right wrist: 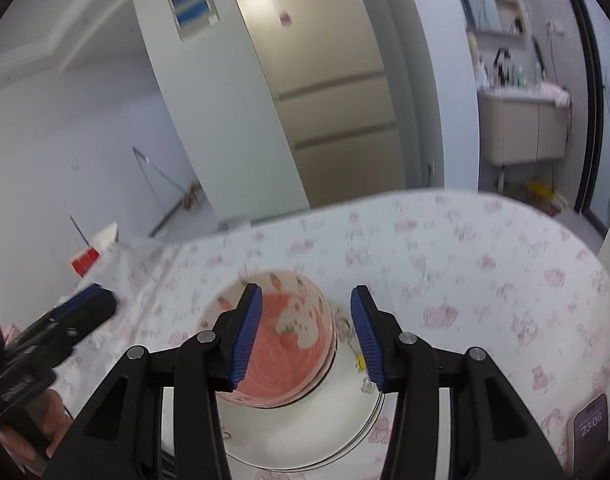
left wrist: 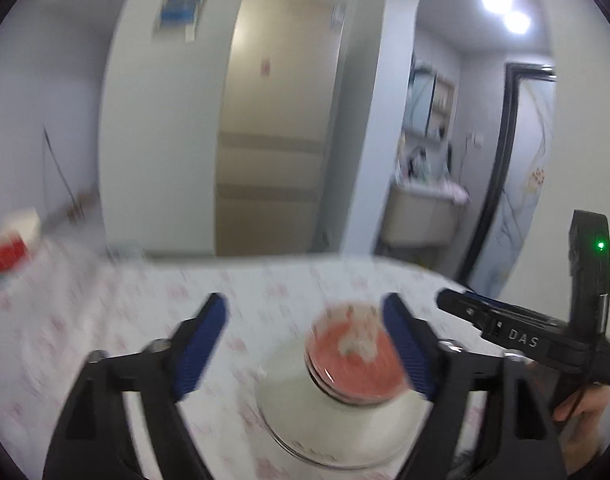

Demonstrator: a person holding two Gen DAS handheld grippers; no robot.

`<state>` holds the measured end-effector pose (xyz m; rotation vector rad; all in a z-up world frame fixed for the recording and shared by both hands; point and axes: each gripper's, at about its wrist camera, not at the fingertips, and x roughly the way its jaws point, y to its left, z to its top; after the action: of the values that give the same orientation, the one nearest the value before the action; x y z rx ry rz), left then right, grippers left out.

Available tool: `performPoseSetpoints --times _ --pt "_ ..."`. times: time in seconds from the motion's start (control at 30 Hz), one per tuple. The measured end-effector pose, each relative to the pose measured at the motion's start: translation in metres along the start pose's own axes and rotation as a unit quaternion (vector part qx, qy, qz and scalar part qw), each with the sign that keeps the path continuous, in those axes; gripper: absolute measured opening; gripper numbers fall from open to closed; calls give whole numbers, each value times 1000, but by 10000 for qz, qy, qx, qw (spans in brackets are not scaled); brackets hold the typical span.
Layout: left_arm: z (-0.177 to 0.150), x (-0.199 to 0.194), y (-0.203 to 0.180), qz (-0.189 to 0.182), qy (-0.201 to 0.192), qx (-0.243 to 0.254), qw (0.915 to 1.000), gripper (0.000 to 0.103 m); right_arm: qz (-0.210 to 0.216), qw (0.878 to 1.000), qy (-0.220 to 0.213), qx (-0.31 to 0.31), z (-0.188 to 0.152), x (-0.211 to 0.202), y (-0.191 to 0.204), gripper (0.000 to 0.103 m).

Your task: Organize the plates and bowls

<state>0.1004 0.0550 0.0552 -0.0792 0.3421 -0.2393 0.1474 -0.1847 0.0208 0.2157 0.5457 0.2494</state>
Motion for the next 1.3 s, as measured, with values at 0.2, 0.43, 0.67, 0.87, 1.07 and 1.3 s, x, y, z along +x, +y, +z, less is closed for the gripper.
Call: performPoseSetpoints --times 0.2,0.43,0.67,0.87,1.07,1.3 --pt "-4 -56 -13 246 -1191 393 9918 103 -152 9891 -1383 -475 -6 -59 19 94" --pt "-34 -90 -21 636 -2015 516 9761 103 -387 9691 -2324 -730 -25 -92 31 103" --pt "-69 -94 -28 480 -2107 716 9737 103 -423 9657 -2432 -809 -58 -91 25 103" --pt "-94 -75 -27 575 -1994 779 9751 103 -478 9661 -2380 -878 -81 -75 16 103" --pt "-106 -60 -19 811 -1859 658 9770 103 -641 9644 -2374 -970 -98 -62 12 103" --pt "-112 -61 -26 704 -1928 866 9749 103 -766 9625 -2366 -1084 -106 -62 17 103"
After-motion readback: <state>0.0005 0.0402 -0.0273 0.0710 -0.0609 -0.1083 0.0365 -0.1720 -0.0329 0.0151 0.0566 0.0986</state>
